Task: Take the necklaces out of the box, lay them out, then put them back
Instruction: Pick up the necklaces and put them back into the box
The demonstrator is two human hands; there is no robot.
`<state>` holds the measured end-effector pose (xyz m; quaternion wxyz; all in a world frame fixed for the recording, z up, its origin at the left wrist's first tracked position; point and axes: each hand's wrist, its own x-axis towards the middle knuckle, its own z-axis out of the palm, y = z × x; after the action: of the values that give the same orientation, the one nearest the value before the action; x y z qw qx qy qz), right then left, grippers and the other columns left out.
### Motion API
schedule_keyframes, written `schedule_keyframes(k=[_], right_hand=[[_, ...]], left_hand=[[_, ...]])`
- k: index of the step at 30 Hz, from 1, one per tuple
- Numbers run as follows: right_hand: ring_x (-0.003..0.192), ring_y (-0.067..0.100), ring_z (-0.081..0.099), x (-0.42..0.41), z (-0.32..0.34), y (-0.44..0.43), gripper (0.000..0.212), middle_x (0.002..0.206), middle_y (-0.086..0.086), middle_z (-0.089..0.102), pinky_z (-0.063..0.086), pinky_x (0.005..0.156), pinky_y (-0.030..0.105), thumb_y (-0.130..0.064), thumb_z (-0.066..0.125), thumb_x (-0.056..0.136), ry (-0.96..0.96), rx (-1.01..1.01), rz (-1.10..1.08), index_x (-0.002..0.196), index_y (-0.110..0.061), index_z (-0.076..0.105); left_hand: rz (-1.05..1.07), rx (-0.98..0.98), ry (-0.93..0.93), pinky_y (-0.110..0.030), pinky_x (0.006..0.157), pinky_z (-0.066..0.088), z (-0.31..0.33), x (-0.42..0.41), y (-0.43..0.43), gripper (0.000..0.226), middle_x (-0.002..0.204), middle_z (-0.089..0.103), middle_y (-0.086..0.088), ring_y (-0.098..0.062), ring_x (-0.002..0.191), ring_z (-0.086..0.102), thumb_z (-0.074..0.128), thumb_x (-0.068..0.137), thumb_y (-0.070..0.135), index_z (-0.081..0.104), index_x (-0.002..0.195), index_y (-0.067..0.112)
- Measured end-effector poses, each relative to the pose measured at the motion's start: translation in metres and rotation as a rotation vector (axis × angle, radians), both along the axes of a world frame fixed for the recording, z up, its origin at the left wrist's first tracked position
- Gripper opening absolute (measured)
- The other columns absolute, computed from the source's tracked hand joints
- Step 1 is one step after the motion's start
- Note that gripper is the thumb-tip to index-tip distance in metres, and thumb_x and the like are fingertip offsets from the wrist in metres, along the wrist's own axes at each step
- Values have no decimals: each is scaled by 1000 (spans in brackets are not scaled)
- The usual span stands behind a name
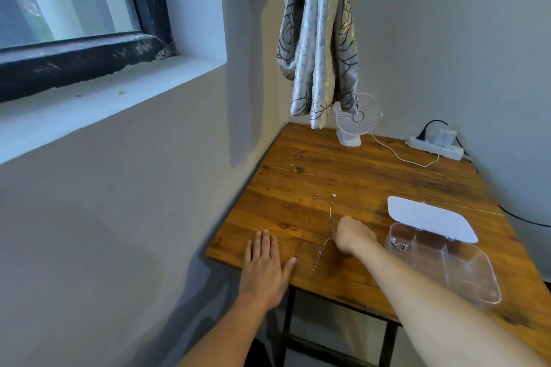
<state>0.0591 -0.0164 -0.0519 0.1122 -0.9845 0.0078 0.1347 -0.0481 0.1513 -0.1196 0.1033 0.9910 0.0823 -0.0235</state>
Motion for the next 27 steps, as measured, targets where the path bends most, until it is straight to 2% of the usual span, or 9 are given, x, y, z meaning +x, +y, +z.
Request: schedule_keyframes(k=[3, 5, 8, 10, 16, 19, 21, 24, 27], right_hand=[[85, 28, 64, -3, 1, -8, 23, 93, 7, 67, 47, 66, 31, -31, 50, 95, -9, 166, 19, 95, -12, 63], [79, 20, 60, -11, 9, -15, 20, 94, 5, 66, 41, 61, 27, -28, 51, 97, -133, 340, 32, 87, -15, 62], [114, 19, 53, -22, 30, -27, 19, 129, 2, 57, 39, 91, 29, -24, 53, 96, -267, 620, 13, 87, -11, 64], [126, 20, 48, -29, 49, -35, 20, 136, 1, 55, 36, 97, 30, -23, 52, 97, -272, 773, -33, 99, -9, 66], [98, 24, 71, -55, 98, -70, 16, 100, 11, 75, 49, 95, 39, -17, 46, 98, -135, 1308, -184, 97, -9, 59], [81, 30, 73, -64, 109, -91, 10, 81, 15, 73, 54, 85, 43, -16, 46, 99, -93, 1539, -338, 95, -10, 53], [58, 22, 65, -66, 112, -106, 13, 60, 7, 62, 55, 68, 37, -15, 48, 98, -95, 1662, -432, 87, -11, 52], [42, 12, 39, -58, 115, -130, 19, 48, -4, 41, 38, 44, 24, -19, 46, 97, -123, 1721, -520, 78, -17, 44], [39, 9, 29, -42, 112, -156, 21, 46, -7, 34, 25, 37, 21, -19, 45, 97, -154, 1713, -575, 76, -18, 42]], left_hand=[[-7, 3, -1, -44, 118, -4, -1, 0, 1, 79, 159, -5, -9, -23, 145, -12, 6, 92, 64, -1, 149, 10], [-13, -2, 3, -43, 118, -5, -1, 2, 2, 80, 159, -5, -9, -22, 145, -11, 4, 90, 65, 0, 149, 10], [-18, -40, 5, -41, 118, -5, 0, 1, 4, 91, 159, -3, -8, -21, 145, -10, -8, 80, 68, 3, 150, 10], [-13, -76, 9, -40, 117, -4, 4, 1, 4, 94, 160, -1, -8, -21, 146, -8, -11, 78, 67, 6, 150, 9], [37, -230, 4, -42, 115, 17, 24, 12, 4, 59, 154, 25, -12, -27, 142, 19, 15, 100, 47, 26, 146, 11], [48, -231, -148, -38, 103, 35, 35, 12, -10, 45, 135, 48, -10, -26, 123, 44, 23, 101, 37, 46, 131, 14], [7, -258, -233, -36, 99, 38, 43, 12, -30, 40, 129, 52, -7, -23, 116, 48, 27, 101, 35, 51, 126, 15], [-56, -364, -240, -33, 97, 41, 51, 15, -74, 40, 131, 51, -3, -20, 115, 49, 33, 100, 38, 50, 129, 17], [-63, -525, -183, -30, 94, 44, 57, 19, -123, 41, 134, 49, -1, -18, 117, 50, 39, 98, 40, 47, 133, 19]])
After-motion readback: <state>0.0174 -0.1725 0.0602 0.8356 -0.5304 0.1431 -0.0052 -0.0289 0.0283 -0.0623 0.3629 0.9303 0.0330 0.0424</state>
